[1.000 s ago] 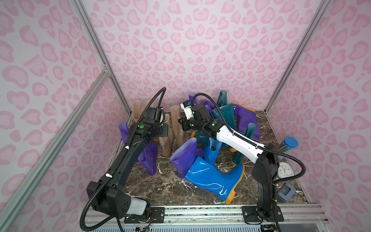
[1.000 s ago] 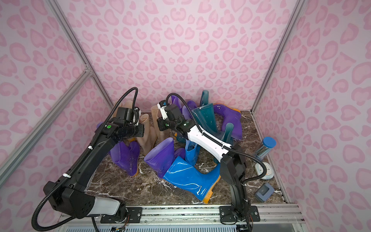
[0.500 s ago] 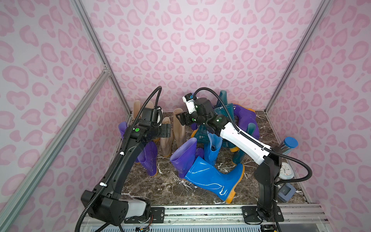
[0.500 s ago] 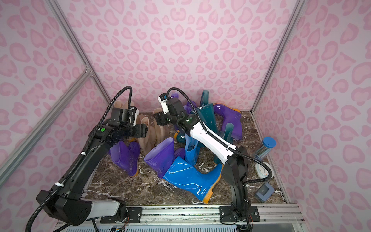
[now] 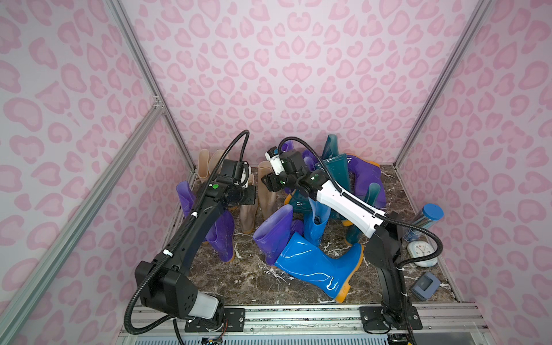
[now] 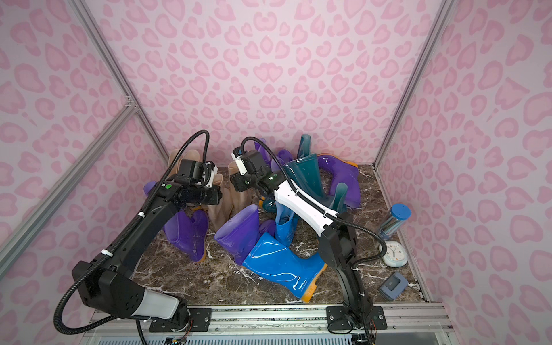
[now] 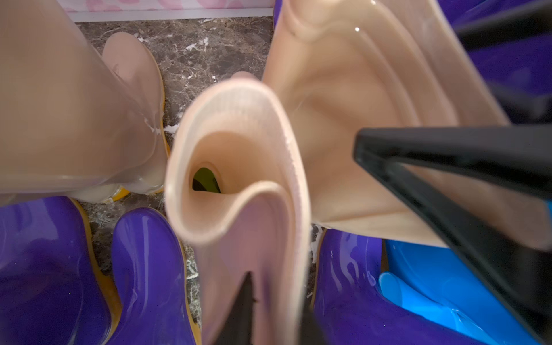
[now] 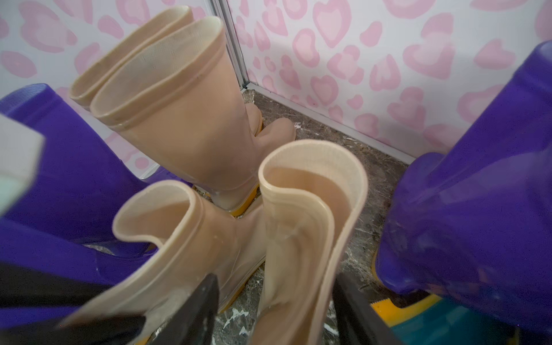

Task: Match and arrange rain boots in pairs
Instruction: Pick up a pair of rain boots at the center of the board.

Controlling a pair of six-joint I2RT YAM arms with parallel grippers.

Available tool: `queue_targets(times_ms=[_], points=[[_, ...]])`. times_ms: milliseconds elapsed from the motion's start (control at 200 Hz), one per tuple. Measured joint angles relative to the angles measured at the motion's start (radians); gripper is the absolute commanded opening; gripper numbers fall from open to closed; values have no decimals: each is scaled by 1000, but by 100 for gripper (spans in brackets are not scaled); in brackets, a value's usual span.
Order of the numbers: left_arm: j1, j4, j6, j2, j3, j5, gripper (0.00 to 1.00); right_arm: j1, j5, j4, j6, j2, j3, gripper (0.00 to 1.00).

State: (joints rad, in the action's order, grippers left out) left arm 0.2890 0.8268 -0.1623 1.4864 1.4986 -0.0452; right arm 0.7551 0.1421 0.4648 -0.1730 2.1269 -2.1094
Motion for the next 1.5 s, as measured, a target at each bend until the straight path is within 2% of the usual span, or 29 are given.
queue_targets(times_ms=[40, 90, 385, 740, 960, 1280, 1500], points=[[-1, 18, 3, 16, 41, 14, 2, -6, 11, 1, -2, 21, -32, 10], [-1, 35, 12, 30, 90, 35, 2, -13, 16, 3, -4, 44, -71, 0], [0, 141, 77, 4, 311, 66, 2, -46, 71, 49, -72, 167, -282, 0], [-1, 166, 87, -85, 465, -108, 2, -72, 142, -47, -272, 249, -348, 0], [0, 168, 109, -59, 606, -138, 2, -60, 195, -111, -380, 278, -389, 0], [-13, 173, 121, -53, 620, -117, 2, -48, 262, -227, -525, 352, -424, 0], [-23, 172, 125, -68, 613, -118, 2, -22, 270, -239, -560, 378, -430, 0]])
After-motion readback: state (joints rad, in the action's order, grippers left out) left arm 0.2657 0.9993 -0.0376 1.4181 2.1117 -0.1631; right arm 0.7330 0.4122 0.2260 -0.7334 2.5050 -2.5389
